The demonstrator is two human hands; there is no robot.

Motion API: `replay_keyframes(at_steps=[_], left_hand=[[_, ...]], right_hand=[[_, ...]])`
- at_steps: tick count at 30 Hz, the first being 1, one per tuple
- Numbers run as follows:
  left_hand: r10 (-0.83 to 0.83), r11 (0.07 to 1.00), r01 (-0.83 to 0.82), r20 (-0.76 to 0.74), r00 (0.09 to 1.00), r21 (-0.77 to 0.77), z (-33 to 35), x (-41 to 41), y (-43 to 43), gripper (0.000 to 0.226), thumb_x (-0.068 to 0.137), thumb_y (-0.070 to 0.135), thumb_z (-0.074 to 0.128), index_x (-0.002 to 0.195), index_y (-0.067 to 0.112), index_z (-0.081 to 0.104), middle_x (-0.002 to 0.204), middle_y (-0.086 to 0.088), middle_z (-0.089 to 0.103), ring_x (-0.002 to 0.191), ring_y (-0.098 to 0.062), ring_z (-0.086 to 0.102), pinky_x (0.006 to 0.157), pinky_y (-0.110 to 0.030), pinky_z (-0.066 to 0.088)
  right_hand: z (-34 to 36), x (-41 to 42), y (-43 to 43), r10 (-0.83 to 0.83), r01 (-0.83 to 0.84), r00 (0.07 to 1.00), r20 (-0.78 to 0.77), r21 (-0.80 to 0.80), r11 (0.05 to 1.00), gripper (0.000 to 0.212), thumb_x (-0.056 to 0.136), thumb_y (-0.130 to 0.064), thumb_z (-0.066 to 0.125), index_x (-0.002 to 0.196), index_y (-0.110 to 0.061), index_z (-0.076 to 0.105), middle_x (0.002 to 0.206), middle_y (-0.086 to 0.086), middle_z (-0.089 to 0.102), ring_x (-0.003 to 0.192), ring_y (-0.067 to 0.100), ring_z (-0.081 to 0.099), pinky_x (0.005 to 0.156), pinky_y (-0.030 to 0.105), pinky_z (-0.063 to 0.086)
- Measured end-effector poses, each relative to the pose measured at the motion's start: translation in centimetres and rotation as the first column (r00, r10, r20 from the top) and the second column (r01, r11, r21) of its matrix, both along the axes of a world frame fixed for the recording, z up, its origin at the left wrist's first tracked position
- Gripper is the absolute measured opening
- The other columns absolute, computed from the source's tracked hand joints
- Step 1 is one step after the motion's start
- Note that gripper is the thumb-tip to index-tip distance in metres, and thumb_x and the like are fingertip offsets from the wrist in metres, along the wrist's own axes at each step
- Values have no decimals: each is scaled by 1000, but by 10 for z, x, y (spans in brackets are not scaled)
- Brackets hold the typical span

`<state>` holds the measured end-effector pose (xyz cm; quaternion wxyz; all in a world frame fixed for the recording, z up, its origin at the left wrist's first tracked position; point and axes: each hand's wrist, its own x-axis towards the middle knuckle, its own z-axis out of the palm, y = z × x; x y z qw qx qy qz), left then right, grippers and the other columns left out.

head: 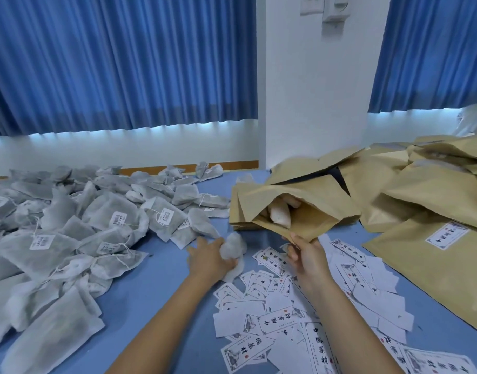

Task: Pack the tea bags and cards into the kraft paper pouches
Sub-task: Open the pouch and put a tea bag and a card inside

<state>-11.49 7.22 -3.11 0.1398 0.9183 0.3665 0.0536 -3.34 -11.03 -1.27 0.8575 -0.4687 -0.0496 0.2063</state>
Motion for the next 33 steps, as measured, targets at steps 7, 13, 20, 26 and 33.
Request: replay_keyframes(at_steps=[7,13,20,26,33], left_hand=[[-485,869,302,798,358,392,19,-24,-28,33,82,17,57,115,16,56,114,-9,46,106,-23,48,90,-20,39],[-851,497,506,282,443,705,41,-2,-74,58,62,-9,60,118,8,62,128,-18,56,115,-36,54,91,-43,46],[-308,944,282,151,939,168,81,85,-90,38,93,11,51,130,9,49,130,-16,50,117,-32,50,96,-36,41],[-142,962,156,-79,987,226,81,114,-58,49,100,29,41,144,12,29,143,-14,37,130,-28,38,109,-38,31],[-626,741,503,187,757,444,70,42,-105,31,91,17,44,119,9,54,116,-11,57,104,-25,55,88,-34,45]], right_hand=[[-5,7,-2,-46,53,997,67,-116,992,12,96,-2,48,89,-12,48,61,4,49,36,7,32,39,18,30],[0,-18,24,-172,188,982,79,-322,928,17,90,5,51,101,-5,59,83,10,67,88,33,61,66,28,55],[-6,-21,9,36,97,937,348,-356,929,14,93,-2,44,98,-12,52,53,-10,50,43,1,40,40,13,31],[-4,-21,7,163,-11,910,382,-370,929,24,93,-3,52,103,-24,58,53,-18,57,47,-5,50,48,10,37],[-3,2,-4,-35,91,982,186,-300,949,18,94,-9,52,79,-19,53,47,-10,49,46,9,42,39,15,33]])
